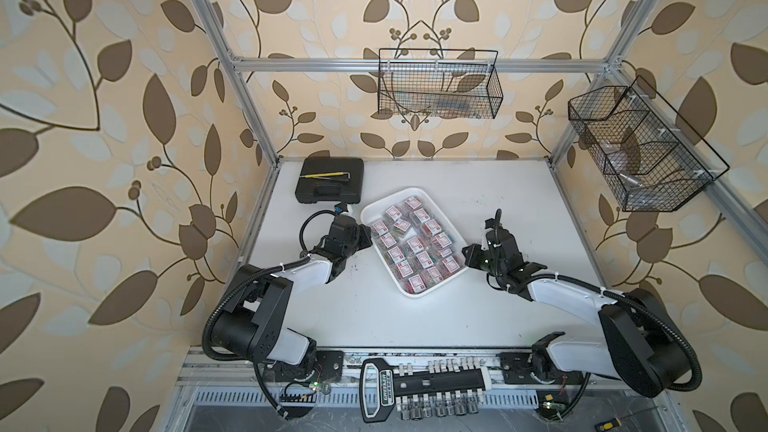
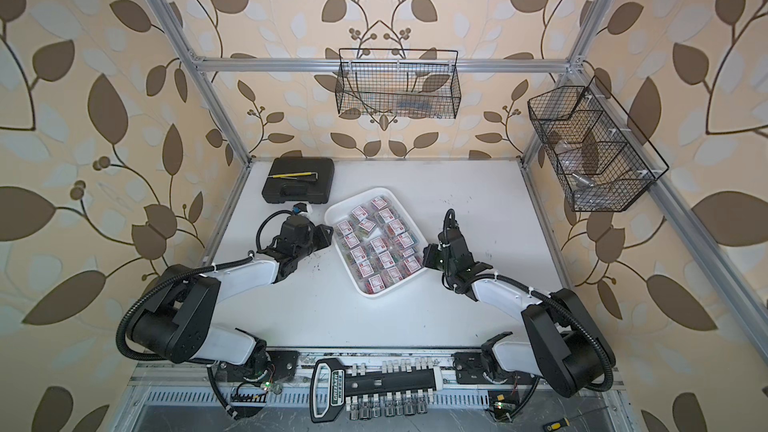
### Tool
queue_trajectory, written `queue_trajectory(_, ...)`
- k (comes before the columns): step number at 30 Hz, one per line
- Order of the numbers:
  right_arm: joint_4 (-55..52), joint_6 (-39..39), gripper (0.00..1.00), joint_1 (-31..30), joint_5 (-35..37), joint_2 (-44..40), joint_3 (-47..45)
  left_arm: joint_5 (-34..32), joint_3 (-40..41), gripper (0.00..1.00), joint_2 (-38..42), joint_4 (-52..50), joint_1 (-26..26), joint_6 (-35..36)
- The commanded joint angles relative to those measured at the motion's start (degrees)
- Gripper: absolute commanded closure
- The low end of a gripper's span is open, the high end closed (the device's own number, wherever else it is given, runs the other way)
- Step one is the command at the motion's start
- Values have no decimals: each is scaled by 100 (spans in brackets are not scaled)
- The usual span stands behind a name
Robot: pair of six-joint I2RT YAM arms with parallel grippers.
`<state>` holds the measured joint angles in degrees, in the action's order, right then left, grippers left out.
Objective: Take the paper clips out of the storage box
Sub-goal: Move the storage box to the center of the board.
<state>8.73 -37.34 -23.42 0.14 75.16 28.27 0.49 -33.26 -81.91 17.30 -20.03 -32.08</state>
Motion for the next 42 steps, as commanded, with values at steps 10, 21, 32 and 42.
queue_trajectory(10,-1217,-761,21,-177,989,-1459,-41,-819,-2847,29,-1170,-2232,3,2121)
queue_trajectory(21,-545,-3022,10,-2334,2623,-2314,-1040,-636,-4812,33,-2765,-3652,82,3058)
queue_trajectory(32,893,-3092,22,-2297,1922,-794,-920,-571,-5341,77,-3425,-4058,159,2909)
queue_trajectory(42,741,-2374,48,-639,841,-250,-704,351,-3541,95,-2231,-3303,132,1813)
